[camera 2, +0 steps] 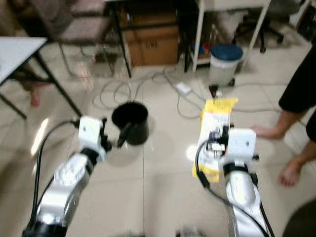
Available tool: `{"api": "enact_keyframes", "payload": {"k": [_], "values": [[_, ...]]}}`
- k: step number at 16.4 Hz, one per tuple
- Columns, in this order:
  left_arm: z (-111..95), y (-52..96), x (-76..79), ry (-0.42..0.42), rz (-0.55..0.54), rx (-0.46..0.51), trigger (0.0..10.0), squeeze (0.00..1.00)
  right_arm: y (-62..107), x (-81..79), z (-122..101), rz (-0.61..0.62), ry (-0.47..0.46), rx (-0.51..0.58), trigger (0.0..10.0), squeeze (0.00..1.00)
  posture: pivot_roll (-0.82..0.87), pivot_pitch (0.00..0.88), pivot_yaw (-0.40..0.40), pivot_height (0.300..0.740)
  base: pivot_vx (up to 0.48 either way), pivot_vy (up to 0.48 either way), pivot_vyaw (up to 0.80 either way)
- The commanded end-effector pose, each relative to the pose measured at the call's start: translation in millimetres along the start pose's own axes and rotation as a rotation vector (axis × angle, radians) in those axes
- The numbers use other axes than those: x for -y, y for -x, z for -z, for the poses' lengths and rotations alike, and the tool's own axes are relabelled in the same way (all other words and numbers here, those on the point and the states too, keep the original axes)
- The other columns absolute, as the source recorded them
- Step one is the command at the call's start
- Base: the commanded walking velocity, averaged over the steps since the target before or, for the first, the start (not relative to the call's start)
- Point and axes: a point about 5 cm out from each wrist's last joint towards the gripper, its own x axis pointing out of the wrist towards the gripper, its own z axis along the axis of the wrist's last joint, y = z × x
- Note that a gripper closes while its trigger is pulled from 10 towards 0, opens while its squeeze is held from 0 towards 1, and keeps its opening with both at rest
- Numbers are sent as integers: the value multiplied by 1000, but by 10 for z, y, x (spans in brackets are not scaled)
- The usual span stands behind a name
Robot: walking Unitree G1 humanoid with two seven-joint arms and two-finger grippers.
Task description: Picking trash to rubbish bin
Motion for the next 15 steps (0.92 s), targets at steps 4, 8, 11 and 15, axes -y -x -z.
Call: {"api": "enact_keyframes", "payload": {"k": [4,8,11,15], "values": [[-1,-9,28,-11,7,-2,10000,0,-6,12,-40,-4,34,23,10000,0,-75,127,69,740,480,0,648],[5,-15,21,-13,4,-5,10000,0,-10,-1,-34,-6,36,23,10000,0,-76,124,69,740,480,0,800],[5,-19,29,-14,6,-8,10000,0,-13,-5,-36,-7,39,25,10000,0,-76,125,69,740,472,0,800],[10,-20,22,7,-2,-9,10000,0,-18,-16,-25,-2,17,22,10000,0,-72,127,68,740,325,0,106]]}}
